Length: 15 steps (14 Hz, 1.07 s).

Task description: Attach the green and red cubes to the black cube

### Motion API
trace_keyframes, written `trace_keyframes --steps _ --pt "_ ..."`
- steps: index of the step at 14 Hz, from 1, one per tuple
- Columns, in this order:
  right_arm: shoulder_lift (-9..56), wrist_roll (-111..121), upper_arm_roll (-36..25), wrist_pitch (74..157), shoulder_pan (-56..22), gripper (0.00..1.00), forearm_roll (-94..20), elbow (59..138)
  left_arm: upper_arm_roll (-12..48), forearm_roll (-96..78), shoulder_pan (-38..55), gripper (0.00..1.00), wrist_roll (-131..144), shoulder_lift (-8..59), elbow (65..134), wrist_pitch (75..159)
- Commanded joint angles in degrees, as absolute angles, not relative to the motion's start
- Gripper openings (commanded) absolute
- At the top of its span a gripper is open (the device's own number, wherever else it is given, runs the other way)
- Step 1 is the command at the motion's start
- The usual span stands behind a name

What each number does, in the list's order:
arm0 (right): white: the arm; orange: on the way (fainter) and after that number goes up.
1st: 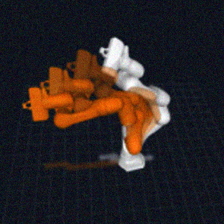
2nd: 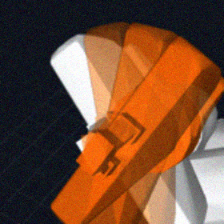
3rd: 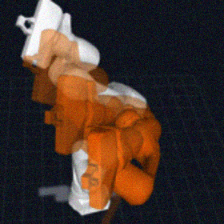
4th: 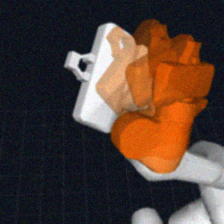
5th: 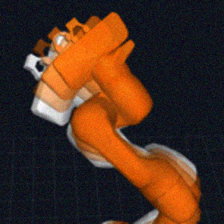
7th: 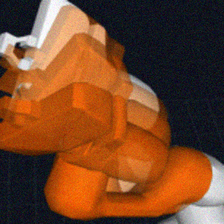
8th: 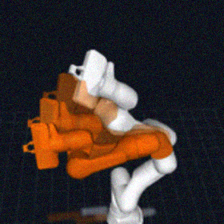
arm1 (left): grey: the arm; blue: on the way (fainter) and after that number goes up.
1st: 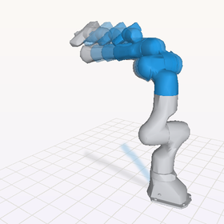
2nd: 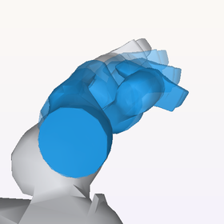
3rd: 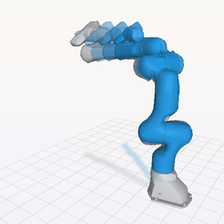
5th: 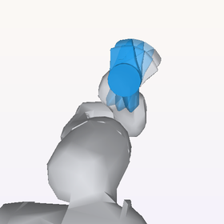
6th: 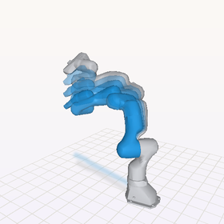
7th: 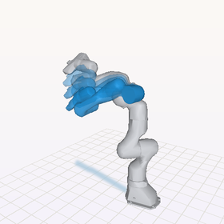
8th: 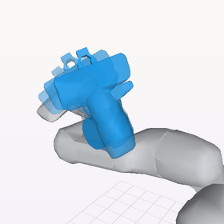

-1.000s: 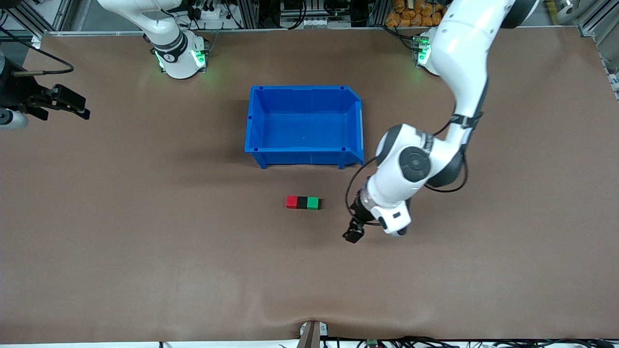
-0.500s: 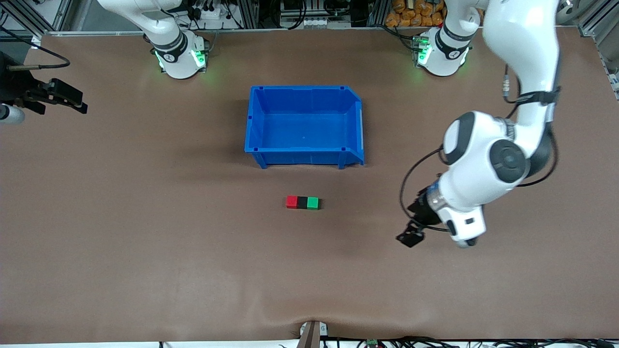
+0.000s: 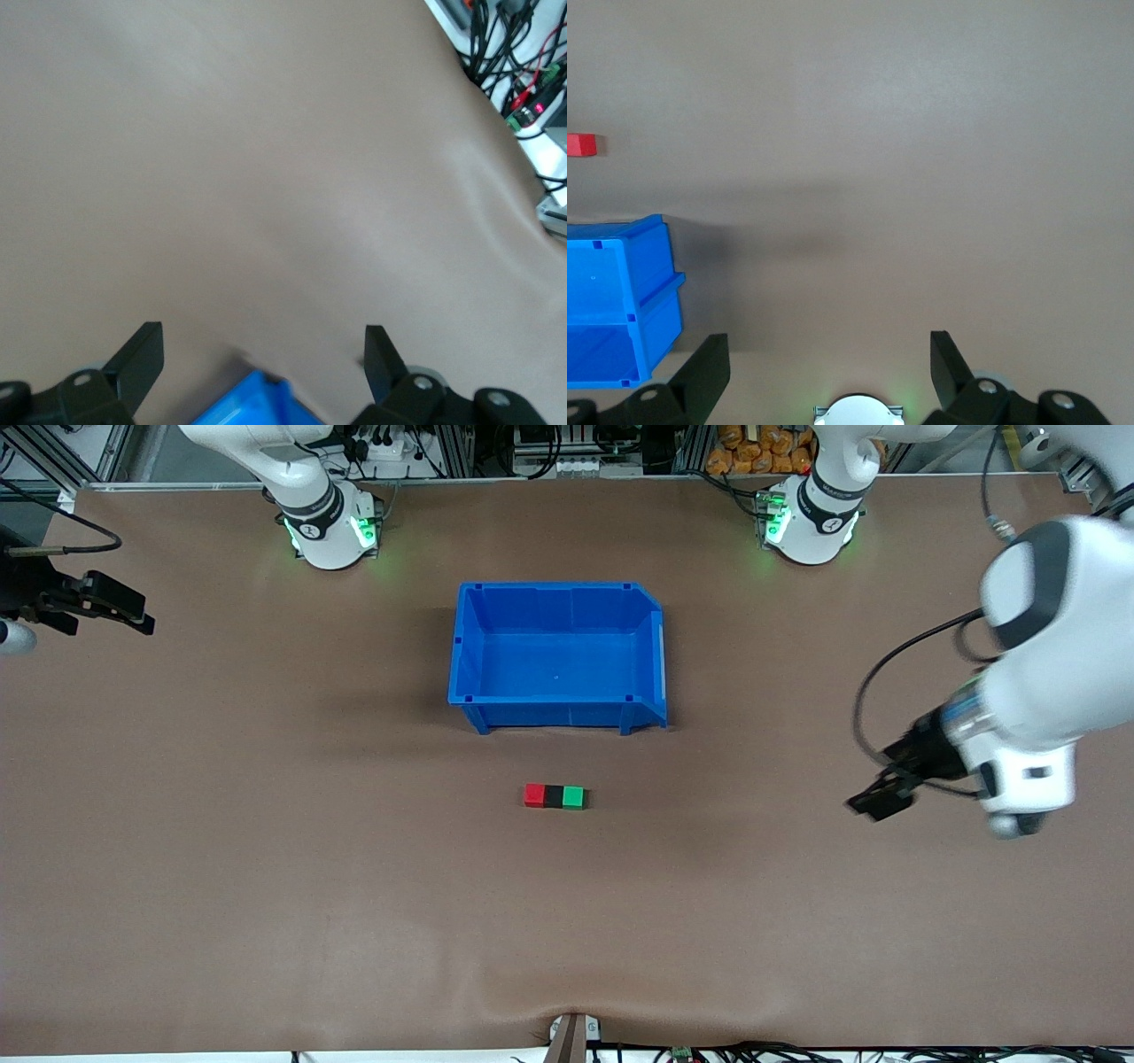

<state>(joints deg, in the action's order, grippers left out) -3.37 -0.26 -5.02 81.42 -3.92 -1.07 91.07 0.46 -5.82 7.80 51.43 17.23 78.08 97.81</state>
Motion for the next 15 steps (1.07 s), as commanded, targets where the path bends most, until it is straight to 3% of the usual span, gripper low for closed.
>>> trace_keyframes --steps 1,7,15 --pt "-3.2 -0.6 -4.7 81.1 -3.4 1.0 -1.2 90.4 0.9 -5.0 4.2 1.0 42.2 12.9 79.7 92.6" --pt "-3.2 -0.6 -4.7 81.1 -3.4 1.0 -1.3 90.4 0.8 -3.3 -0.3 1.0 30.2 11.1 79.4 83.5" --pt "-2.5 -0.6 -4.7 81.2 -3.3 1.0 -1.3 89.9 0.9 -1.9 0.9 1.0 27.6 8.9 79.1 83.4"
